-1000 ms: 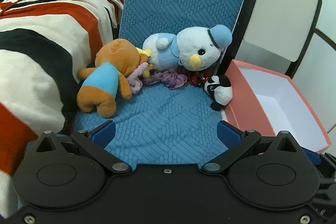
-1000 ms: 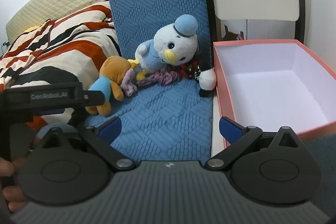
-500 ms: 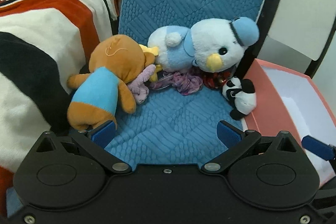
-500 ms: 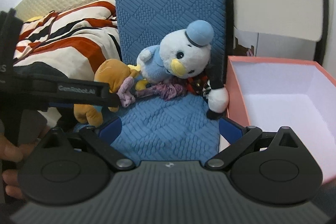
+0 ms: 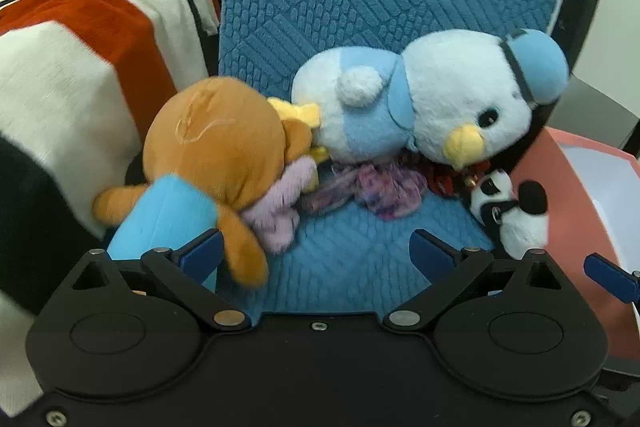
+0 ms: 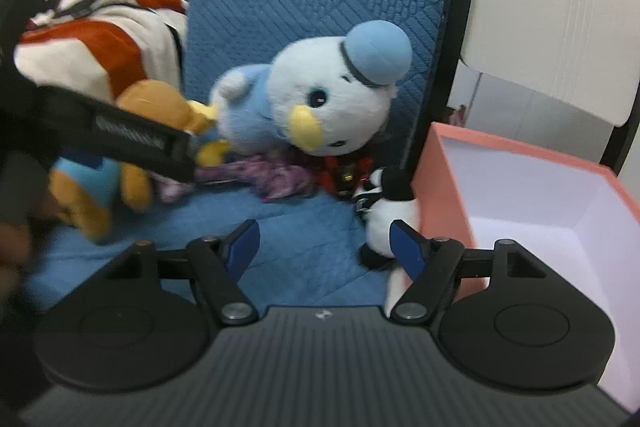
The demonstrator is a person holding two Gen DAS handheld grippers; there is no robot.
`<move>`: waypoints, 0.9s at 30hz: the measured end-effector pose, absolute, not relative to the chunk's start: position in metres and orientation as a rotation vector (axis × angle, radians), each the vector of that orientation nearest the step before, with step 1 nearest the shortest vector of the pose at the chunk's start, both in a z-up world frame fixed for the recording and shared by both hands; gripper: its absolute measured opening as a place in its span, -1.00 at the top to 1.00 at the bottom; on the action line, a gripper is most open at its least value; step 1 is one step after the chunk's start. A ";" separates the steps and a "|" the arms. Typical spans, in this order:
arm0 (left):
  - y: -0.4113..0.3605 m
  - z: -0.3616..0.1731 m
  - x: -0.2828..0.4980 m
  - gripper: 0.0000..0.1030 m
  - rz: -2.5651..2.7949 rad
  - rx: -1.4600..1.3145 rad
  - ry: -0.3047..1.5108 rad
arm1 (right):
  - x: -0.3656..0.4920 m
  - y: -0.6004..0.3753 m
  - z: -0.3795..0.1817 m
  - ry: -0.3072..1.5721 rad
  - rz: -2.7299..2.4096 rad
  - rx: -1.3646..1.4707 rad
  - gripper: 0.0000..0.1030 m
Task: Organize objects
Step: 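Close the right gripper on the panda plush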
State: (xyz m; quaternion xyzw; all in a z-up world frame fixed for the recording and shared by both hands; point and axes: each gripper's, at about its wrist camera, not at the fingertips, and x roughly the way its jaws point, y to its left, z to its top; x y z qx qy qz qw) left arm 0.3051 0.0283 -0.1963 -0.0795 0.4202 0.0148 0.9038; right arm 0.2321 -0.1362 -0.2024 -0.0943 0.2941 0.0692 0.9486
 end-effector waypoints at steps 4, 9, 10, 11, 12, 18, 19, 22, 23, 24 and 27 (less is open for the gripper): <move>0.032 -0.201 0.326 -0.80 0.033 -0.154 0.865 | 0.252 -0.136 -0.212 0.608 0.096 -0.236 -0.32; 0.034 -0.209 0.341 -0.61 0.032 -0.130 0.872 | 0.273 -0.132 -0.215 0.579 0.040 -0.297 -0.22; 0.035 -0.211 0.342 -0.60 0.035 -0.127 0.875 | 0.277 -0.132 -0.215 0.570 0.027 -0.303 -0.22; 0.035 -0.213 0.343 -0.60 0.038 -0.125 0.878 | 0.282 -0.132 -0.217 0.565 0.014 -0.313 -0.22; 0.036 -0.214 0.345 -0.58 0.039 -0.124 0.881 | 0.288 -0.132 -0.218 0.564 0.005 -0.319 -0.22; 0.031 -0.219 0.353 -0.39 0.040 -0.090 0.898 | 0.311 -0.129 -0.223 0.594 -0.001 -0.366 -0.22; 0.029 -0.219 0.354 -0.36 0.036 -0.083 0.898 | 0.314 -0.130 -0.221 0.599 0.002 -0.365 -0.22; 0.030 -0.220 0.359 -0.26 0.051 -0.077 0.905 | 0.320 -0.131 -0.219 0.606 0.000 -0.371 -0.22; 0.031 -0.220 0.361 -0.19 0.057 -0.078 0.904 | 0.321 -0.131 -0.221 0.612 -0.001 -0.377 -0.22; 0.032 -0.220 0.362 -0.15 0.062 -0.078 0.903 | 0.323 -0.130 -0.224 0.621 -0.001 -0.383 -0.22; 0.033 -0.221 0.364 -0.01 0.079 -0.074 0.900 | 0.329 -0.128 -0.230 0.656 0.021 -0.397 -0.07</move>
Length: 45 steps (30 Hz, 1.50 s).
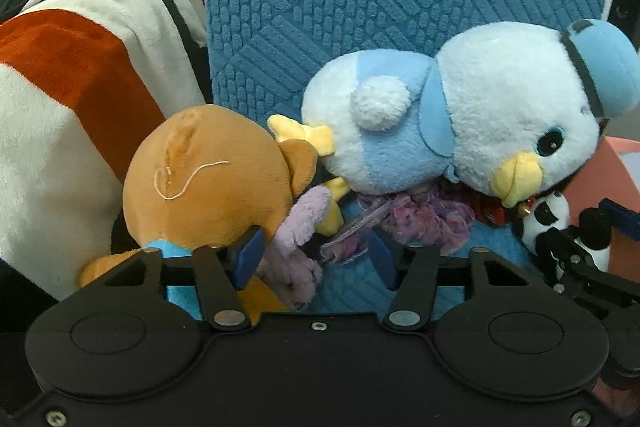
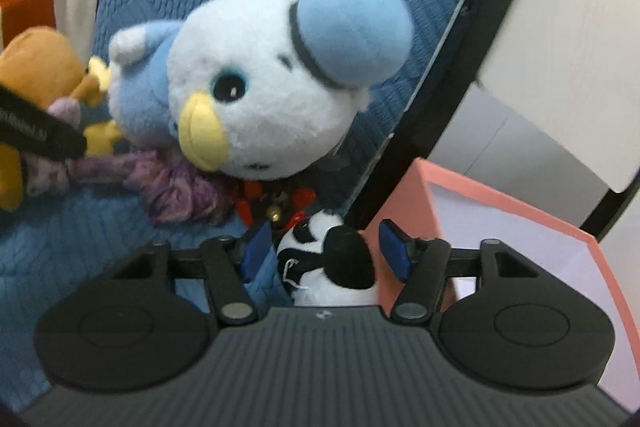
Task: Organize objects
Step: 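Close the right gripper on the panda plush, then lift the panda with the right gripper while the left gripper grasps the pink plush clip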
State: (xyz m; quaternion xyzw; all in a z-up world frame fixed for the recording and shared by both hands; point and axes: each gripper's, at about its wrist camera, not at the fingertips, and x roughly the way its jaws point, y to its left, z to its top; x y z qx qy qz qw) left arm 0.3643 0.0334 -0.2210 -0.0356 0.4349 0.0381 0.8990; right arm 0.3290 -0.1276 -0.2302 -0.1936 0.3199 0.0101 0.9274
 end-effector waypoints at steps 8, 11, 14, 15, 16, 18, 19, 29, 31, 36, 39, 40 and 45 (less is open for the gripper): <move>0.025 -0.223 0.372 0.09 0.108 0.022 0.888 | 0.333 -0.129 -0.236 0.659 -0.010 -0.425 0.20; 0.021 -0.225 0.374 0.04 0.104 0.059 0.890 | 0.333 -0.130 -0.233 0.662 -0.024 -0.423 0.52; 0.018 -0.228 0.379 0.03 0.104 0.091 0.904 | 0.331 -0.131 -0.231 0.659 -0.012 -0.419 0.54; 0.018 -0.230 0.382 0.03 0.104 0.091 0.915 | 0.330 -0.132 -0.230 0.660 -0.009 -0.417 0.54; 0.019 -0.233 0.385 0.06 0.101 0.082 0.929 | 0.329 -0.132 -0.229 0.659 -0.005 -0.413 0.55; 0.023 -0.237 0.390 0.27 0.109 0.052 0.955 | 0.327 -0.132 -0.224 0.658 0.008 -0.408 0.56; 0.026 -0.237 0.390 0.50 0.128 0.049 0.950 | 0.326 -0.132 -0.223 0.656 0.012 -0.407 0.56; 0.041 -0.214 0.355 0.72 0.107 -0.101 0.908 | 0.299 -0.134 -0.200 0.640 0.059 -0.354 0.58; 0.041 -0.210 0.345 0.74 0.094 -0.131 0.908 | 0.291 -0.134 -0.196 0.639 0.071 -0.343 0.58; 0.033 -0.198 0.312 0.78 0.030 -0.208 0.899 | 0.286 -0.128 -0.203 0.645 0.108 -0.298 0.58; 0.026 -0.191 0.295 0.79 -0.002 -0.243 0.894 | 0.269 -0.131 -0.194 0.659 0.134 -0.245 0.58; 0.024 -0.189 0.290 0.80 -0.014 -0.253 0.895 | 0.263 -0.133 -0.192 0.673 0.147 -0.216 0.58; 0.021 -0.186 0.257 0.79 -0.042 -0.293 0.912 | 0.232 -0.137 -0.184 0.710 0.194 -0.134 0.58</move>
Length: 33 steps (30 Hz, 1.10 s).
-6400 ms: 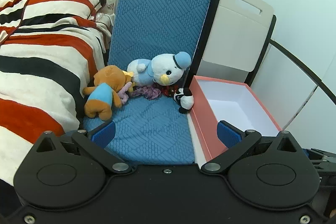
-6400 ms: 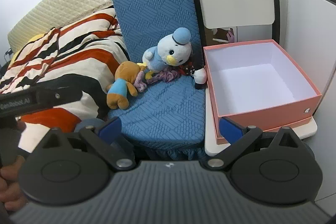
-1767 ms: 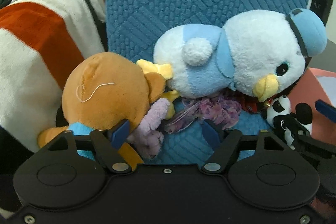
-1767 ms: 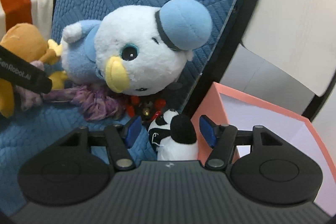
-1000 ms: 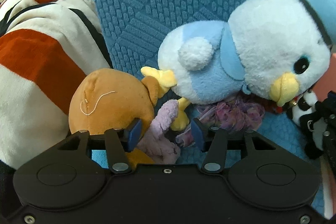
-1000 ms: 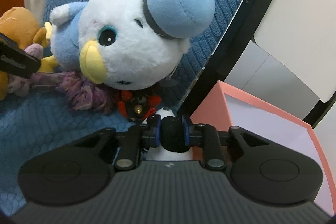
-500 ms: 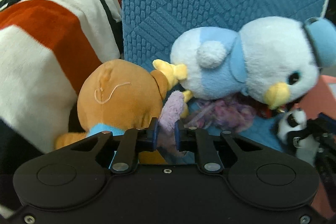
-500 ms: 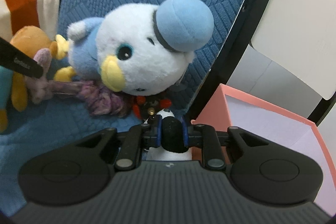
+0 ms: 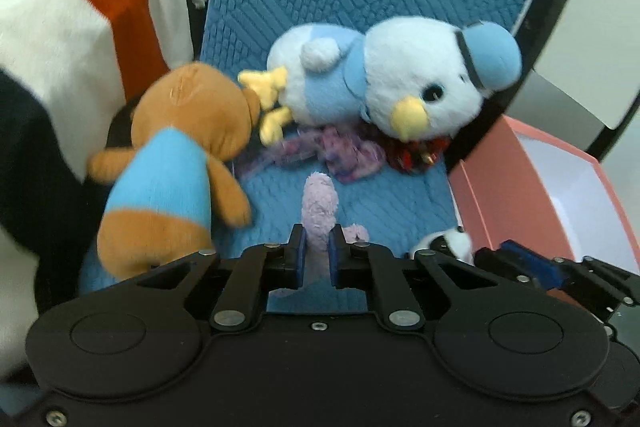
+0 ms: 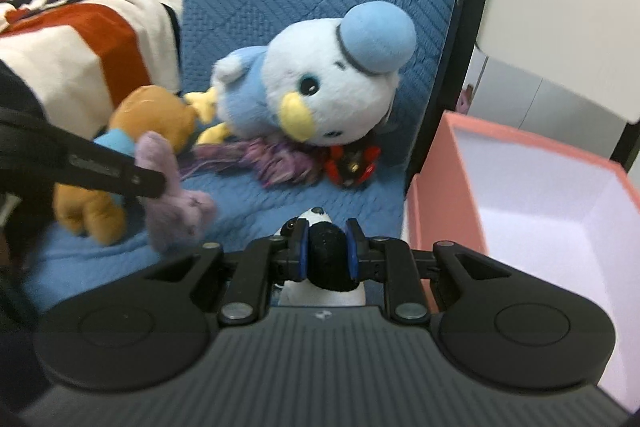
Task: Organize objects
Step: 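Lift the panda with the right gripper while the left gripper grasps the pink plush clip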
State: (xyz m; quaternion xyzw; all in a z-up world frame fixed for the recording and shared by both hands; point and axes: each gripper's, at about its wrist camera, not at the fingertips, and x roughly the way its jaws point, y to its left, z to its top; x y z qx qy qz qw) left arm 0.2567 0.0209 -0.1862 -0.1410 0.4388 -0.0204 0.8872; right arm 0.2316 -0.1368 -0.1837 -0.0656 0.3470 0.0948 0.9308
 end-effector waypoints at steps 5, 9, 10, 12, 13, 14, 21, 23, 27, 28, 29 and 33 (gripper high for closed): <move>0.024 -0.195 0.236 0.77 -0.075 -0.339 0.953 | 0.206 -0.147 -0.187 0.745 0.214 -0.047 0.55; 0.024 -0.196 0.239 0.66 -0.102 -0.375 0.953 | 0.205 -0.154 -0.199 0.809 0.219 -0.004 0.50; 0.024 -0.198 0.242 0.55 -0.107 -0.384 0.955 | 0.207 -0.155 -0.201 0.814 0.215 -0.005 0.48; 0.022 -0.201 0.249 0.27 -0.104 -0.376 0.969 | 0.211 -0.154 -0.204 0.824 0.226 -0.023 0.47; 0.020 -0.203 0.252 0.12 -0.106 -0.372 0.975 | 0.213 -0.154 -0.206 0.840 0.240 -0.028 0.37; 0.019 -0.206 0.256 0.08 -0.110 -0.372 0.985 | 0.214 -0.155 -0.208 0.854 0.248 -0.025 0.22; 0.013 -0.222 0.275 -0.09 -0.150 -0.391 1.056 | 0.218 -0.158 -0.219 0.912 0.262 -0.027 -0.10; 0.010 -0.223 0.278 -0.17 -0.150 -0.370 1.061 | 0.218 -0.159 -0.222 0.935 0.270 -0.026 -0.17; 0.003 -0.226 0.284 -0.34 -0.146 -0.313 1.059 | 0.215 -0.153 -0.225 0.945 0.282 -0.102 -0.18; 0.001 -0.227 0.286 -0.37 -0.156 -0.306 1.063 | 0.214 -0.151 -0.226 0.947 0.283 -0.123 -0.17; 0.000 -0.228 0.288 -0.38 -0.166 -0.300 1.066 | 0.214 -0.149 -0.227 0.951 0.286 -0.139 -0.17; -0.005 -0.234 0.296 -0.46 -0.176 -0.276 1.083 | 0.213 -0.151 -0.229 0.946 0.269 -0.128 -0.19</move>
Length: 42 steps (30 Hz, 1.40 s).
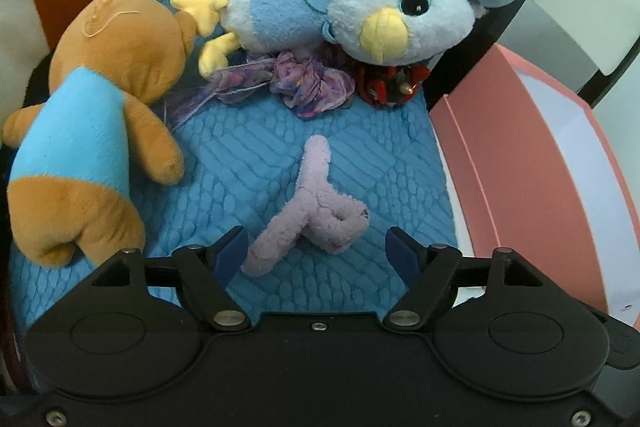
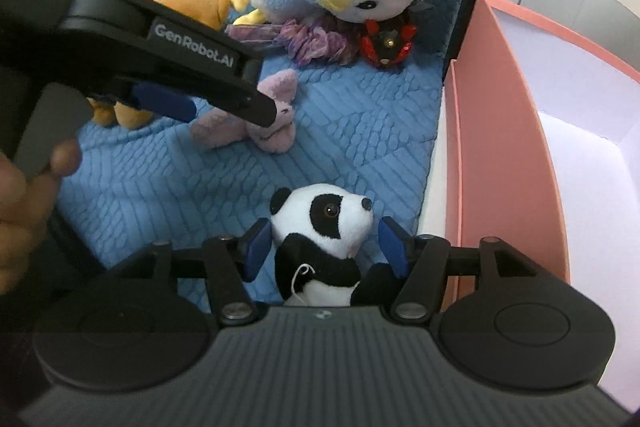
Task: Organize objects
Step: 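Lift the panda with the right gripper while the left gripper grasps the pink plush clip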
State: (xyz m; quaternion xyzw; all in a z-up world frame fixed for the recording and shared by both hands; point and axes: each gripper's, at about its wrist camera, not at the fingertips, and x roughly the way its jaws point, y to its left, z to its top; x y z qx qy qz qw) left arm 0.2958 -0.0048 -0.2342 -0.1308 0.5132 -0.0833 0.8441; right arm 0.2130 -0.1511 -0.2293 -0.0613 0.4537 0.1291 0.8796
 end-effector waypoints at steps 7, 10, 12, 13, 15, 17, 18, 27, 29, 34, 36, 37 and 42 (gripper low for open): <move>-0.014 -0.241 0.306 -0.52 -0.195 -0.220 1.085 | 0.225 -0.164 -0.230 0.936 0.198 0.026 -0.08; -0.019 -0.247 0.309 -0.52 -0.204 -0.193 1.090 | 0.234 -0.167 -0.231 0.937 0.181 0.058 -0.09; -0.021 -0.249 0.311 -0.52 -0.201 -0.178 1.093 | 0.240 -0.167 -0.231 0.930 0.184 0.056 -0.09; -0.023 -0.250 0.311 -0.52 -0.200 -0.166 1.093 | 0.242 -0.167 -0.231 0.926 0.186 0.053 -0.09; -0.026 -0.252 0.312 -0.52 -0.199 -0.146 1.087 | 0.244 -0.166 -0.232 0.927 0.193 0.038 -0.09; -0.030 -0.257 0.314 -0.49 -0.199 -0.127 1.099 | 0.244 -0.166 -0.233 0.919 0.195 0.029 -0.10; -0.032 -0.258 0.315 -0.47 -0.204 -0.114 1.099 | 0.243 -0.166 -0.233 0.918 0.197 0.029 -0.10; -0.039 -0.262 0.317 0.01 -0.183 -0.056 1.080 | 0.241 -0.162 -0.237 0.910 0.211 -0.045 -0.12; -0.037 -0.259 0.316 0.03 -0.174 -0.065 1.071 | 0.240 -0.162 -0.237 0.909 0.202 -0.032 -0.11; -0.029 -0.240 0.306 0.08 -0.178 -0.122 1.033 | 0.241 -0.165 -0.235 0.913 0.182 0.009 -0.09; -0.024 -0.234 0.301 0.10 -0.172 -0.143 1.026 | 0.238 -0.166 -0.233 0.917 0.179 0.020 -0.09; -0.022 -0.232 0.298 0.11 -0.168 -0.153 1.023 | 0.237 -0.165 -0.231 0.917 0.178 0.019 -0.09; -0.013 -0.227 0.283 0.13 -0.164 -0.198 1.031 | 0.226 -0.169 -0.217 0.915 0.199 0.059 -0.08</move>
